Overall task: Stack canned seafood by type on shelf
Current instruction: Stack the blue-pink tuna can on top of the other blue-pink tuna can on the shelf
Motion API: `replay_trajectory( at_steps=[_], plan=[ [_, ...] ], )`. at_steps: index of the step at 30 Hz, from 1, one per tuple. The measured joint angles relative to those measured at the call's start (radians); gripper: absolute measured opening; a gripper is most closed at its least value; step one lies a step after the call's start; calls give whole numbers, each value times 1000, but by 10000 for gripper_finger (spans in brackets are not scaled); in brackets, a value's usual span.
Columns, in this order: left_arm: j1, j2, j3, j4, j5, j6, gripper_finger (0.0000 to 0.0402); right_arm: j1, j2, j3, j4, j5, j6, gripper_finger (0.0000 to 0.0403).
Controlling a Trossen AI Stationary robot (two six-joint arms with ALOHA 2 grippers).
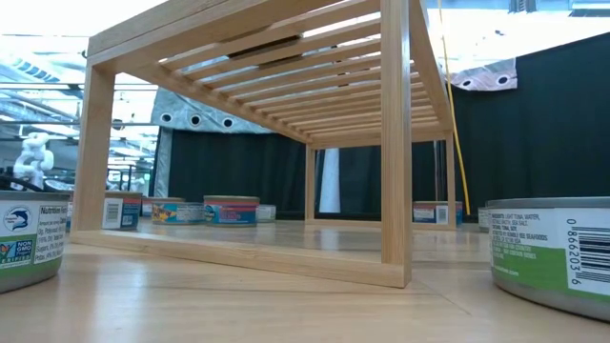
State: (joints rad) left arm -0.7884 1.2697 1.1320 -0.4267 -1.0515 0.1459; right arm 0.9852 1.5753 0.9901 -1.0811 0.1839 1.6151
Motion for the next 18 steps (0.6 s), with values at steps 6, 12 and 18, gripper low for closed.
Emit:
replay_trajectory(
  at_steps=[6,12,18],
  plan=[
    [24,0,0,0,0,-2,293,-9,0,-1,-40,5,-3,70],
    [37,0,0,-1,0,-2,293,-25,0,-1,-67,76,-33,5],
    [37,0,0,-1,0,-2,293,-50,0,-1,-67,51,-90,2]
  ],
)
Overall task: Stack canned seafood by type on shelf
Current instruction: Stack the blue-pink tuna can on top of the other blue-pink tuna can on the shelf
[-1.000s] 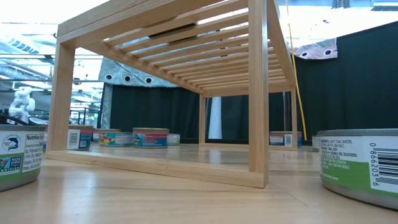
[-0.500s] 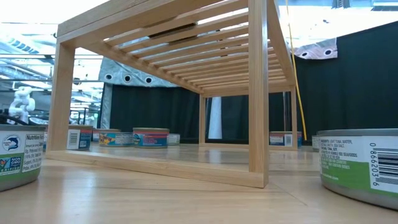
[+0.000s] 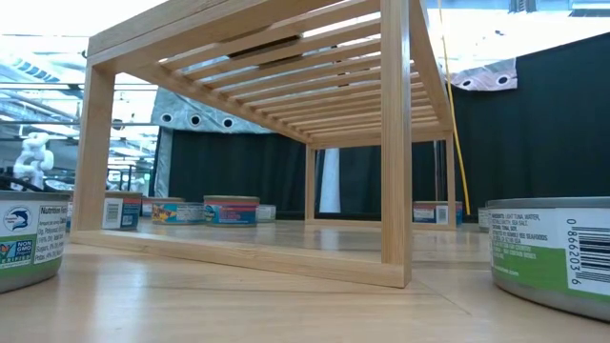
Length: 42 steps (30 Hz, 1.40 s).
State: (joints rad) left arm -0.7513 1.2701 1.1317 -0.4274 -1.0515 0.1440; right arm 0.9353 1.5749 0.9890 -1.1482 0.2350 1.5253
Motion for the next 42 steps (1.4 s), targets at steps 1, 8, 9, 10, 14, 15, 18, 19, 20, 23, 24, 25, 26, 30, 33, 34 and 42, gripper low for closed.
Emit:
replay_trajectory(
  at_steps=[1,8,9,10,14,15,18,19,20,23,24,25,26,30,33,34,42],
  plan=[
    [0,0,0,0,0,0,293,-3,0,0,1,0,-9,1],
    [0,0,0,0,0,0,293,-19,0,-30,53,-33,-47,1],
    [0,0,0,0,0,0,293,-19,-1,-41,70,-30,-51,1],
    [-1,0,0,0,0,0,293,-19,-4,-54,87,-25,-53,1],
    [-1,0,0,0,3,0,293,-21,1,-100,137,-56,-45,0],
    [-1,0,0,1,5,0,293,-19,4,-111,156,-64,-47,0],
    [-1,0,0,2,8,0,293,-27,-2,-130,184,-93,-55,0],
    [-1,0,0,3,8,0,293,-33,1,-139,191,-97,-56,0],
    [-1,0,0,6,8,0,293,-40,1,-149,204,-108,-56,0],
    [-1,0,0,9,10,1,293,-50,0,-163,227,-114,-57,0],
    [-1,0,0,10,11,1,293,-53,0,-167,230,-114,-62,0],
    [-1,0,0,10,11,1,293,-59,0,-168,229,-115,-66,0],
    [-1,0,0,10,11,1,293,-67,0,-168,231,-113,-69,0],
    [-1,0,0,11,11,1,293,-100,0,-136,198,-124,-52,0],
    [-1,0,0,18,12,2,293,-132,0,-64,125,-202,11,0],
    [-1,0,0,21,12,2,293,-137,0,-34,90,-231,50,0],
    [-1,0,0,22,12,3,293,-103,0,268,-255,-312,343,21]
  ],
)
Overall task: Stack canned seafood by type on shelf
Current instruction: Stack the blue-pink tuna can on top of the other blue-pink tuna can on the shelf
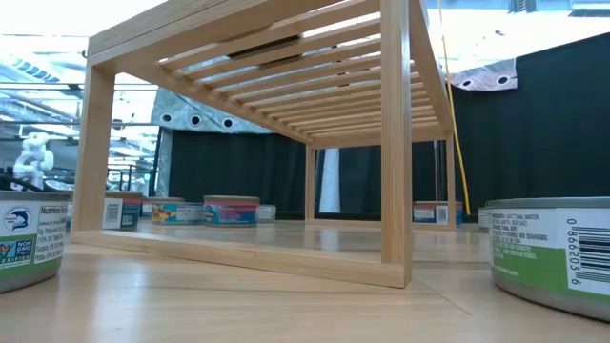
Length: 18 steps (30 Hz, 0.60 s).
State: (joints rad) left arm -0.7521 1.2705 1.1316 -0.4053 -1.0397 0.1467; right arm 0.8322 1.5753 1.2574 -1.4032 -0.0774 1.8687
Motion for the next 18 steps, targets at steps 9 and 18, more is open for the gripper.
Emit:
replay_trajectory(
  at_steps=[9,18],
  plan=[
    [-1,0,0,0,0,0,293,130,-1,62,-167,-32,237,101],
    [-1,0,0,5,0,0,293,198,-1,8,-99,-30,370,183]
  ],
)
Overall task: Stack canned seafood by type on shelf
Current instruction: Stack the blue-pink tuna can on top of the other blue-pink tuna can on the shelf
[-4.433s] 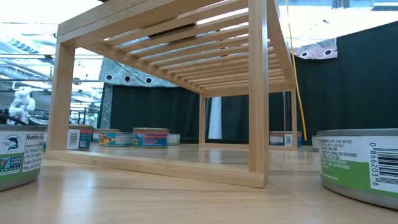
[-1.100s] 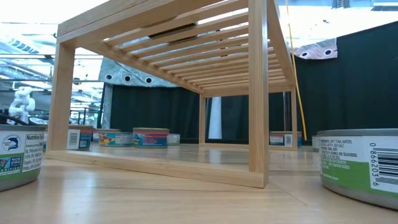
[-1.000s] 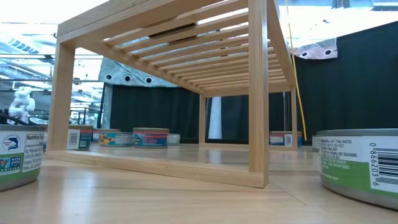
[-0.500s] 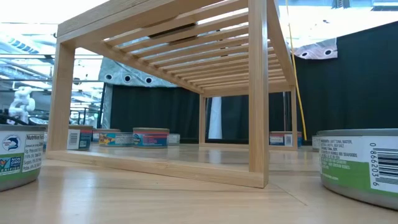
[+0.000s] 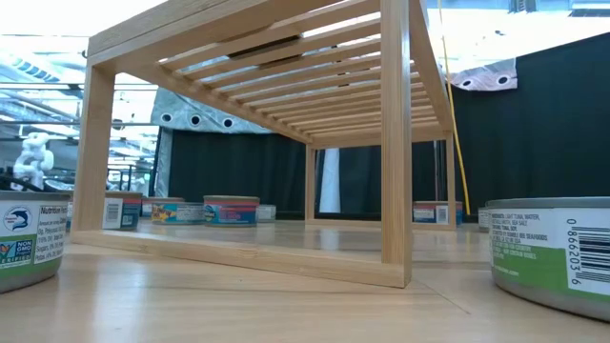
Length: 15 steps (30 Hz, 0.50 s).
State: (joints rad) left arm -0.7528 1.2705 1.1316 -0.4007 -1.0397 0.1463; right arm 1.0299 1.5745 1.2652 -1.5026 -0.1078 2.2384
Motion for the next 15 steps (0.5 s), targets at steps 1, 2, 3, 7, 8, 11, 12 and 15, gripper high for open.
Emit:
replay_trajectory(
  at_steps=[1,2,3,7,8,11,12,15],
  plan=[
    [0,0,0,0,0,0,293,1,0,-14,15,-1,1,190],
    [0,0,0,0,0,0,293,0,0,-30,31,-3,1,196],
    [0,0,0,0,0,0,293,0,0,-47,51,-1,1,203],
    [0,0,0,0,0,-2,293,0,0,-113,142,21,-7,226],
    [0,0,0,0,0,-2,293,0,0,-125,160,25,-10,233],
    [0,0,0,0,0,-2,293,0,0,-152,186,24,-15,249],
    [0,0,0,0,0,-2,293,0,0,-160,194,24,-17,254],
    [0,0,0,0,0,-1,293,0,0,-176,196,12,-24,266]
  ],
)
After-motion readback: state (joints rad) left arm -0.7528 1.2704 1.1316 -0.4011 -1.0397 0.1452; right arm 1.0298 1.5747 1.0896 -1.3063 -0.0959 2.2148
